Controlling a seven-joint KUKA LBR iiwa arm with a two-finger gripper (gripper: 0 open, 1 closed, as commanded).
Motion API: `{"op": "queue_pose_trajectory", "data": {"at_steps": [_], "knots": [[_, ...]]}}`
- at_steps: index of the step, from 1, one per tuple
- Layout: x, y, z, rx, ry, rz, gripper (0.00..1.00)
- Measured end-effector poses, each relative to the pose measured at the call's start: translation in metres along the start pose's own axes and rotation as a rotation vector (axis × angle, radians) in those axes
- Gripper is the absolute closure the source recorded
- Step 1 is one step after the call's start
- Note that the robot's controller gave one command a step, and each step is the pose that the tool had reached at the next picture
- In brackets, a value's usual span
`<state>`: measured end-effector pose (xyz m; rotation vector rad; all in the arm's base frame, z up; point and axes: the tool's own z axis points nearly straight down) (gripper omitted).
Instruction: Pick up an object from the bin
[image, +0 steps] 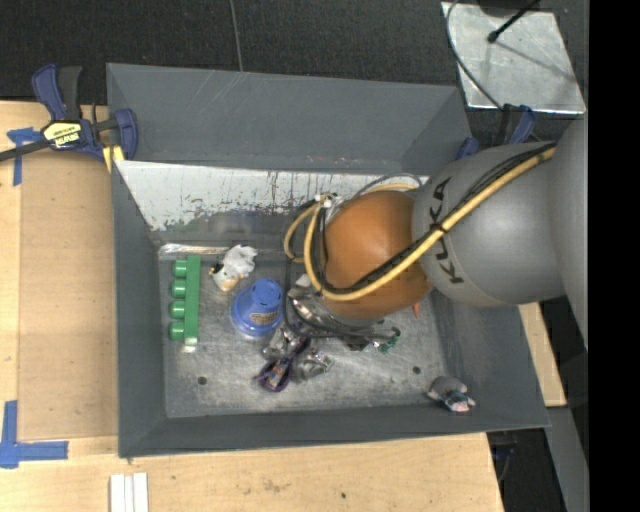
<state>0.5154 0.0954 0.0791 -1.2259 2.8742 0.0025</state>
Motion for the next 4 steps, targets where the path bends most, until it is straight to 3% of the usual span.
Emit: {"op": "queue_pose_trajectory", "data": {"at_steps": [1, 4], "knots": [[0.001, 0.0, -0.007, -0.003, 0.01, 0.001, 1.0], [0.001, -0.001, -0.028, -0.004, 0.012, 0.004, 1.0]]}}
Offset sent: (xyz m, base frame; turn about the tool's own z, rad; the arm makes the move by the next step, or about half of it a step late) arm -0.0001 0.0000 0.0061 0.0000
